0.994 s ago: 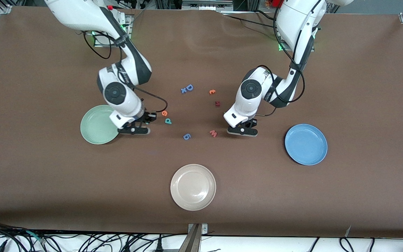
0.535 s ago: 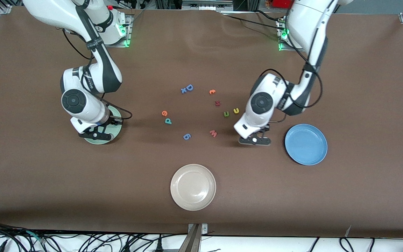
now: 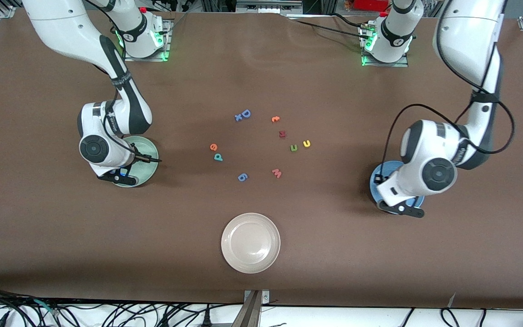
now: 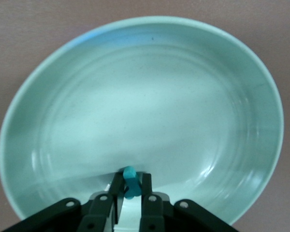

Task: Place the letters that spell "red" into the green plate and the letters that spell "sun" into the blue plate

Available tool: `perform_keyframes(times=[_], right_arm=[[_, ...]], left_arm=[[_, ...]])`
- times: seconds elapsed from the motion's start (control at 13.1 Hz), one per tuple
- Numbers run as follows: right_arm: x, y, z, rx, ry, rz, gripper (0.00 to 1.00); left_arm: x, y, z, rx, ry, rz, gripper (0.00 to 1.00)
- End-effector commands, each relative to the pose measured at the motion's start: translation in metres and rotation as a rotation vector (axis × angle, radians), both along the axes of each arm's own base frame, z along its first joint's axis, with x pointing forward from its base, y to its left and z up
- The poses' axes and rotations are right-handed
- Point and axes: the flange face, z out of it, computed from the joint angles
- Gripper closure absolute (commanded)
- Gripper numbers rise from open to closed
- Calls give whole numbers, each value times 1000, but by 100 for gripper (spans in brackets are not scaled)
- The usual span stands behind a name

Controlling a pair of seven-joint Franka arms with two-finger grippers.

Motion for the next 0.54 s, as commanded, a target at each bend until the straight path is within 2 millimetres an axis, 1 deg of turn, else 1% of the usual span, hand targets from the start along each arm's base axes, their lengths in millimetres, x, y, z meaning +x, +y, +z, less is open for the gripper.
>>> perform_keyframes(times=[0.0,0.08,0.23,0.31,0.38,0.46], right_arm=[[9,2,19,9,-27,12,13],[12,5,31,12,-33,8,11],[19,16,57,14,-19,7,12],[18,35,67,17,3,0,12],[18,63,79,33,8,-36,13],[12,91,82,45,11,-44,17]], left_arm=[[0,8,-12,-22,29,-52,19],[1,7,-9,-25,23,-52,0],[-1,4,-4,-28,24,-47,0],[-2,-1,-4,-32,26,-43,0],[-7,-21,-2,-70,30,-3,0],[-13,-42,-1,-92,38,65,0]])
